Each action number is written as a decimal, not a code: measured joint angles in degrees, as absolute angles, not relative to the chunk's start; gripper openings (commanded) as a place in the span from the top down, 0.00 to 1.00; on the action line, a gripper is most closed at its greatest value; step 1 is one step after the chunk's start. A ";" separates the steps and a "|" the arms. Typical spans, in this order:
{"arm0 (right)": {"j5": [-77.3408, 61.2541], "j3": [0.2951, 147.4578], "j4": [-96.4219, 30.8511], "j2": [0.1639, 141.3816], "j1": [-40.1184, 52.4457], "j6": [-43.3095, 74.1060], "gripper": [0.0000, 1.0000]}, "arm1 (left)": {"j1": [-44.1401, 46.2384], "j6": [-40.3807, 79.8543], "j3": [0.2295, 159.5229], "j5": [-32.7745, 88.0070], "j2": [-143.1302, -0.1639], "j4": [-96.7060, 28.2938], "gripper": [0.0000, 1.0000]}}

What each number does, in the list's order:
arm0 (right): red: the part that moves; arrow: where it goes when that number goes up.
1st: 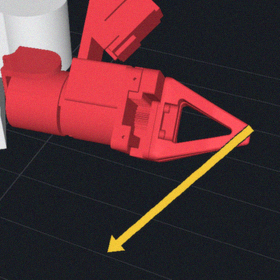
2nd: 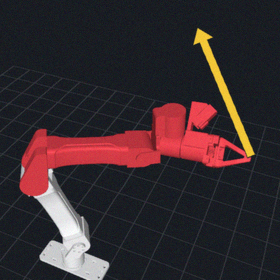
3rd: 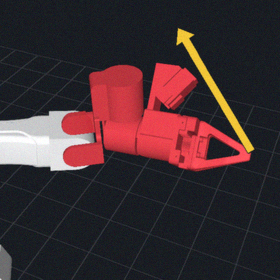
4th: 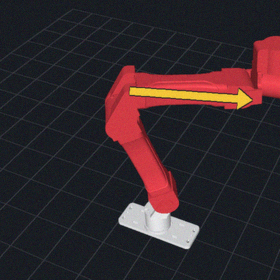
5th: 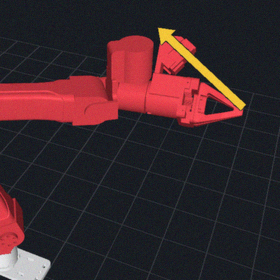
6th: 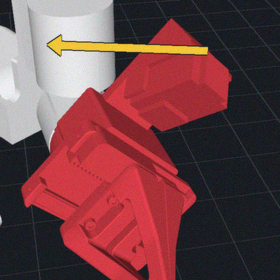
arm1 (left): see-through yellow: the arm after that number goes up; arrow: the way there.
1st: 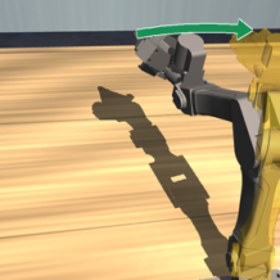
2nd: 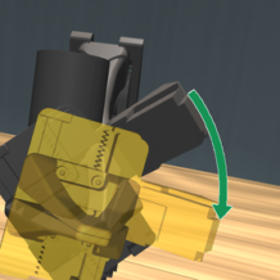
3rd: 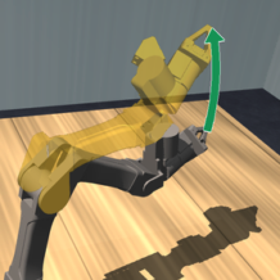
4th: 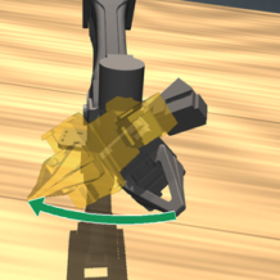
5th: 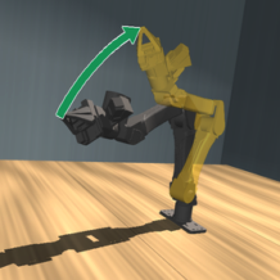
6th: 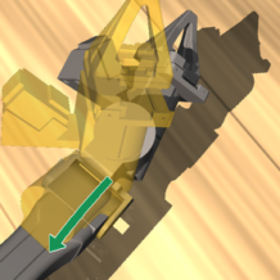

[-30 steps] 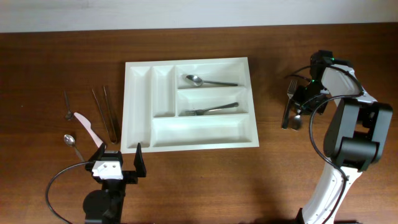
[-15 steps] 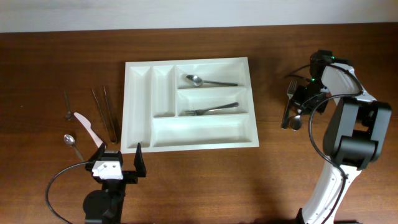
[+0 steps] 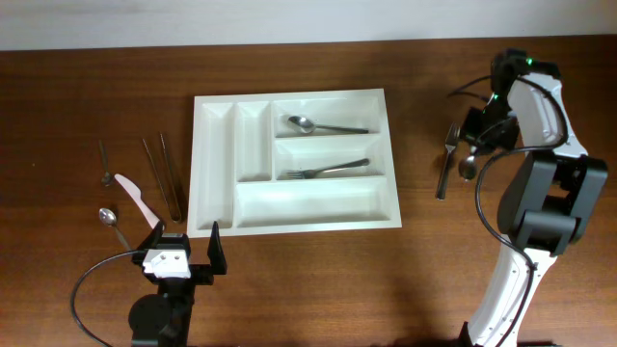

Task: Pack container
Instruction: 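Return the right gripper to the right cutlery and grasp another spoon, then place the second spoon with the right gripper beside the first spoon, then move the right gripper to the last fork and grasp it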

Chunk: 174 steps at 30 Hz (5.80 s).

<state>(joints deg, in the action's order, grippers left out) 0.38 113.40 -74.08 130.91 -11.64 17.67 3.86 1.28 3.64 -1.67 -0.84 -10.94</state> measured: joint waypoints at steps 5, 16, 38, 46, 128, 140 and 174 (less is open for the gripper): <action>-0.71 116.51 -75.00 130.91 -11.51 14.13 0.96 | 3.86 1.26 3.64 -1.67 -0.84 -10.94 0.01; -7.94 119.90 -74.81 130.91 -2.85 0.14 0.96 | 3.86 1.26 3.64 -1.67 -0.84 -10.94 0.01; -5.82 120.97 -54.89 130.91 20.84 -24.01 0.96 | 3.86 1.26 3.64 -1.67 -0.84 -10.94 0.01; -4.49 120.97 -52.14 130.93 21.41 -39.27 0.96 | 3.86 1.28 3.64 -1.67 -0.84 -10.94 0.01; 2.39 106.26 -67.33 132.00 -4.73 31.73 0.34 | 3.86 1.28 3.64 -1.67 -0.84 -10.94 0.01; -0.32 106.26 -63.70 132.00 -4.73 24.99 0.51 | 3.86 1.28 3.64 -1.67 -0.84 -10.94 0.01; 1.48 99.09 -57.30 129.60 -4.67 18.76 0.96 | 3.86 1.26 3.64 -1.67 -0.84 -10.94 0.01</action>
<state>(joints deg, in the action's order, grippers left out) 1.48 99.09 -57.30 129.60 -4.67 18.76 3.86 1.26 3.64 -1.67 -0.84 -10.94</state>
